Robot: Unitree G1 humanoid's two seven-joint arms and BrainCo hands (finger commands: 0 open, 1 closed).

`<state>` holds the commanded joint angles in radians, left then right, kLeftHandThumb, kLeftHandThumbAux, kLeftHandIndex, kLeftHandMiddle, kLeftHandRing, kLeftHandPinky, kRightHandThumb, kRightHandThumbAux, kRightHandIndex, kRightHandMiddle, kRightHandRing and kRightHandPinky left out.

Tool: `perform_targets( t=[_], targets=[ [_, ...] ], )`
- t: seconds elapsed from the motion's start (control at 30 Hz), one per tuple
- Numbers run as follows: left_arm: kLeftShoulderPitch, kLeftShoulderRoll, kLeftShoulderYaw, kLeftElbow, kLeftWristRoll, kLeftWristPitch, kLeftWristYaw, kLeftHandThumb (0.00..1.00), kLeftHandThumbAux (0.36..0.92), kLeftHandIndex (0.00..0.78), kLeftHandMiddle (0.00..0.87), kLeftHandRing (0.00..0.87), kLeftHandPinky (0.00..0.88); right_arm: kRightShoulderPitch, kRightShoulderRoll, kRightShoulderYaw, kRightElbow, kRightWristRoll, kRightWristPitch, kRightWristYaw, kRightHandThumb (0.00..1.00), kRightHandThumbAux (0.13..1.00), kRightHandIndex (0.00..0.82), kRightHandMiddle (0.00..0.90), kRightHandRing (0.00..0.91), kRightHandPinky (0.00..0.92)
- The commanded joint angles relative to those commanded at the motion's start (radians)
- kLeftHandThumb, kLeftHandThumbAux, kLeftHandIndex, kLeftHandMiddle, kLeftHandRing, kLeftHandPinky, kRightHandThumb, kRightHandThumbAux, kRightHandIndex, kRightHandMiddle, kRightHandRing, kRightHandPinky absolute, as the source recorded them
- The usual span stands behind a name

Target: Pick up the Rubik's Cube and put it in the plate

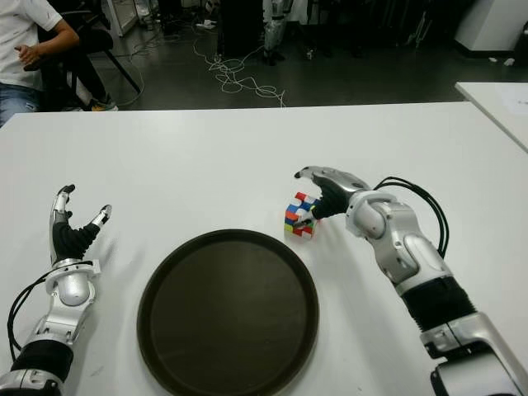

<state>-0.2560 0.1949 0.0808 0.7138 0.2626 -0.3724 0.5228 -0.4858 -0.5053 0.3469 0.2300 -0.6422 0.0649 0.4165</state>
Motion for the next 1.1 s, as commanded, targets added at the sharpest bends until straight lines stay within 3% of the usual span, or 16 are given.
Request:
perform_targets(
  t=[0.47, 0.73, 1.1],
  targets=[
    [0.001, 0.002, -0.006, -0.005, 0.009, 0.02, 0.012, 0.0, 0.669, 0.024, 0.06, 0.051, 0.065, -0.001, 0.015, 0.01, -0.012, -0.012, 0.027, 0.01, 0.0, 0.708, 0.0, 0.0, 0.0, 0.006],
    [0.002, -0.001, -0.007, -0.006, 0.0, 0.004, 0.004, 0.0, 0.654, 0.023, 0.069, 0.073, 0.101, -0.012, 0.057, 0.043, 0.047, -0.026, 0.025, -0.015, 0.0, 0.714, 0.0, 0.0, 0.0, 0.004],
    [0.004, -0.001, -0.009, -0.01, 0.006, 0.004, 0.016, 0.0, 0.666, 0.019, 0.033, 0.024, 0.045, -0.019, 0.058, 0.051, 0.067, -0.021, 0.021, -0.006, 0.0, 0.702, 0.0, 0.0, 0.0, 0.004]
  ],
)
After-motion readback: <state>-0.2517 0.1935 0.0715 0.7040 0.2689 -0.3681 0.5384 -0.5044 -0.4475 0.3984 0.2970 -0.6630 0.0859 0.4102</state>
